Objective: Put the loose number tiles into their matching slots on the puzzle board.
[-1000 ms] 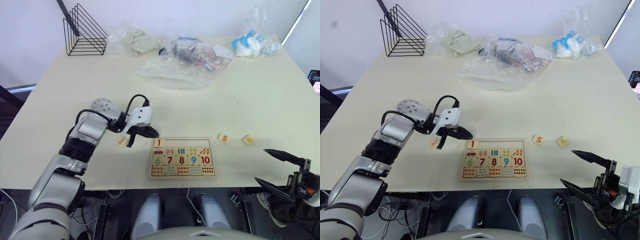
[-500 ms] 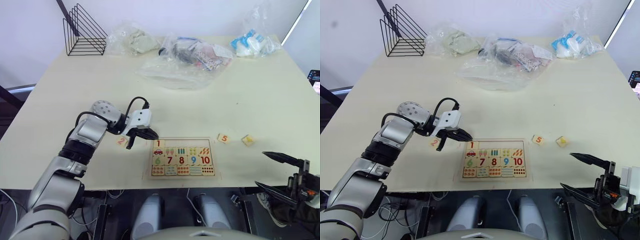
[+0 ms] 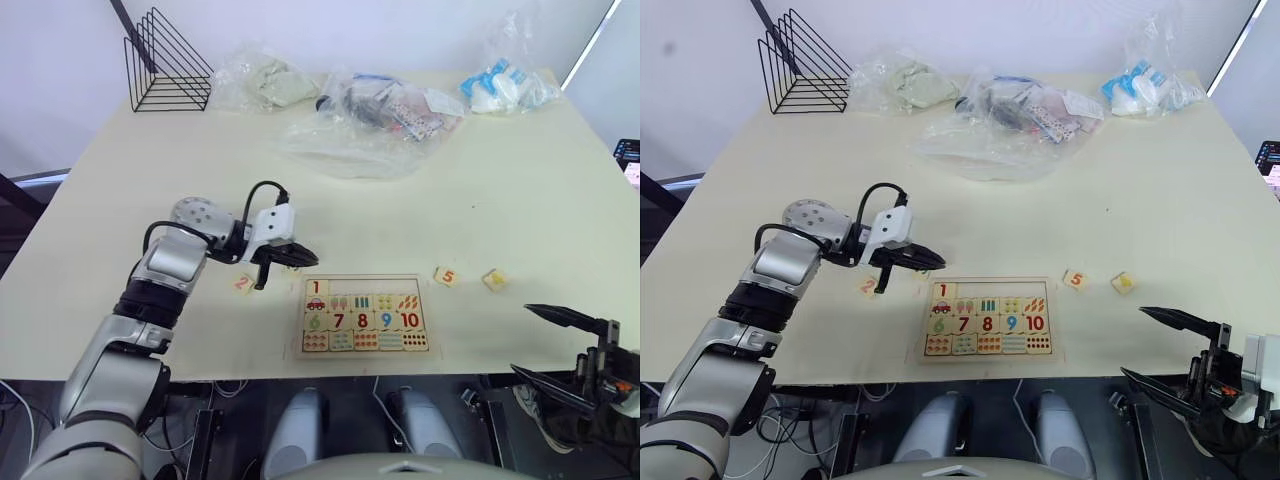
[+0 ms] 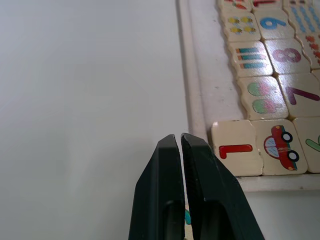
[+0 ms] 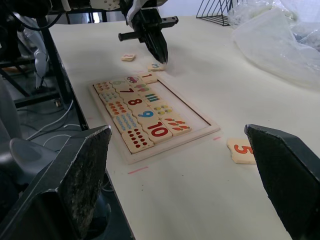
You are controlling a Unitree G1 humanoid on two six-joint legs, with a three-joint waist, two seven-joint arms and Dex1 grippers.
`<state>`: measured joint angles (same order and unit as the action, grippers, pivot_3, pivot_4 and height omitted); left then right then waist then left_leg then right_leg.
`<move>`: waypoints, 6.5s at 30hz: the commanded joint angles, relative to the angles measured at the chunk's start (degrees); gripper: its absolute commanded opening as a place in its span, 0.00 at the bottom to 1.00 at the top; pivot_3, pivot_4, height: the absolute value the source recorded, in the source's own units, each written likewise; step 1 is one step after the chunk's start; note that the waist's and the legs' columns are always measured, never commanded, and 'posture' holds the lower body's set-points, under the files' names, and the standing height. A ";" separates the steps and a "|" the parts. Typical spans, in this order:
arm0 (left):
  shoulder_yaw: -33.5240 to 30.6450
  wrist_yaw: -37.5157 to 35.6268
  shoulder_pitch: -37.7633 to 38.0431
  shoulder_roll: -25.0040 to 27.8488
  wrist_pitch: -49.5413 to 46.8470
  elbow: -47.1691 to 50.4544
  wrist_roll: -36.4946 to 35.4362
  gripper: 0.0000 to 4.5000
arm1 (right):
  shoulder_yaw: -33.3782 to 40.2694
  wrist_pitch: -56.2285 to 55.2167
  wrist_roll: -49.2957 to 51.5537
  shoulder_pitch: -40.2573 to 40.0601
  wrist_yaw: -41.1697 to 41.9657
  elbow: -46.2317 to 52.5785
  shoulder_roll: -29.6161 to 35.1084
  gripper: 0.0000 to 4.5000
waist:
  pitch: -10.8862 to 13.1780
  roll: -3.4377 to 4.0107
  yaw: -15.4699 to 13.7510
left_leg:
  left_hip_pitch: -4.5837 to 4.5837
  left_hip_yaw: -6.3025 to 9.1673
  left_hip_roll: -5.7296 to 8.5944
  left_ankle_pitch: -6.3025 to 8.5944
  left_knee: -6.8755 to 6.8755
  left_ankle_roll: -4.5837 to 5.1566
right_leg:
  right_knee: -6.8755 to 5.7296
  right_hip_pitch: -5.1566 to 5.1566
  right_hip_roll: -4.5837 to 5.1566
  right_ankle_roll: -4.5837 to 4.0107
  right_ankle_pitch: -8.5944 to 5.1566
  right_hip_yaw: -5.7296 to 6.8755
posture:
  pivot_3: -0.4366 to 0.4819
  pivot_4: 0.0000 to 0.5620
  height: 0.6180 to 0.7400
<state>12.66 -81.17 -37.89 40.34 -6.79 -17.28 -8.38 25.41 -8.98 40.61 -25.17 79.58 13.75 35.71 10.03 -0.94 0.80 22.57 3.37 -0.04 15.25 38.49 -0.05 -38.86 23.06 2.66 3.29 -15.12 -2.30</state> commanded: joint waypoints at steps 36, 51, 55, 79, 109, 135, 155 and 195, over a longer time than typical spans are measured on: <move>-40.22 17.40 49.80 -0.57 -5.20 23.49 -21.92 0.99 | 5.14 -2.86 -6.77 8.33 -11.34 -19.75 1.01 1.00 | -0.04 0.01 -0.03 | -0.19 -0.02 -0.18 0.01 -0.11 0.00 | 0.03 -0.03 0.11 0.00 0.00 -0.22 | 0.48 0.27 1.00; -39.54 21.41 57.05 -3.82 -2.07 26.89 -22.46 0.99 | 4.87 -1.85 -6.52 9.00 -10.51 -21.53 1.75 1.00 | -0.05 0.02 -0.06 | -0.61 -0.15 -0.17 0.03 -0.21 0.01 | 0.16 -0.54 0.10 -0.02 -0.02 -0.16 | 0.48 0.27 1.00; -39.00 21.14 57.38 -3.68 -1.78 26.77 -22.00 0.99 | 4.93 -0.58 -6.32 9.58 -11.58 -21.18 2.02 1.00 | -0.05 0.02 0.00 | -0.64 -0.17 -0.18 0.03 -0.22 0.02 | 0.15 -0.53 0.09 -0.02 -0.02 -0.18 | 0.48 0.27 1.00; -38.16 20.95 56.68 -3.03 -0.56 25.37 -21.21 0.99 | 3.71 0.10 -6.94 9.67 -11.51 -19.68 1.68 1.00 | -0.04 0.02 -0.04 | -0.63 -0.31 -0.18 0.03 -0.23 0.02 | 0.18 -0.53 0.09 -0.02 -0.02 -0.18 | 0.48 0.27 1.00; -36.62 15.11 52.47 1.23 1.88 19.32 -20.63 0.99 | 3.15 -0.43 -6.89 9.18 -9.45 -18.71 1.86 1.00 | -0.04 0.02 -0.06 | -0.63 -0.31 -0.19 0.04 -0.25 0.03 | 0.23 -0.53 0.08 -0.02 -0.02 -0.17 | 0.48 0.27 1.00; -11.61 -11.33 11.60 15.03 23.56 -25.09 -12.12 0.99 | 0.94 -0.44 -2.44 11.84 6.80 -17.77 3.58 1.00 | 0.00 0.00 -0.08 | -0.57 -0.30 -0.07 0.04 -0.23 0.03 | 0.29 -0.51 0.02 0.00 -0.01 -0.11 | 0.48 0.27 1.00; 9.76 -11.33 -6.23 12.66 38.50 -42.46 -8.21 0.99 | 0.75 -1.75 -1.89 13.08 10.51 -19.35 3.46 1.00 | 0.01 -0.02 0.02 | -0.53 -0.25 -0.02 0.04 -0.18 0.03 | 0.22 -0.49 -0.02 0.01 -0.01 -0.08 | 0.48 0.27 1.00; 17.43 -11.33 -5.66 13.78 34.25 -41.59 -12.15 0.99 | -0.32 -3.33 -1.99 13.82 10.42 -20.00 2.81 1.00 | -0.02 0.06 0.22 | -0.59 -0.27 -0.02 0.04 -0.17 0.04 | 0.13 -0.50 -0.02 0.01 -0.02 -0.13 | 0.48 0.27 1.00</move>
<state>28.17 -90.78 -44.57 52.81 28.21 -58.49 -21.02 24.53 -11.62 38.11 -11.30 89.65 -6.93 38.42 10.01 -0.88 1.03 21.97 3.10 -0.06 15.28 38.32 -0.01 -38.74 22.56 2.64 3.30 -15.14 -2.44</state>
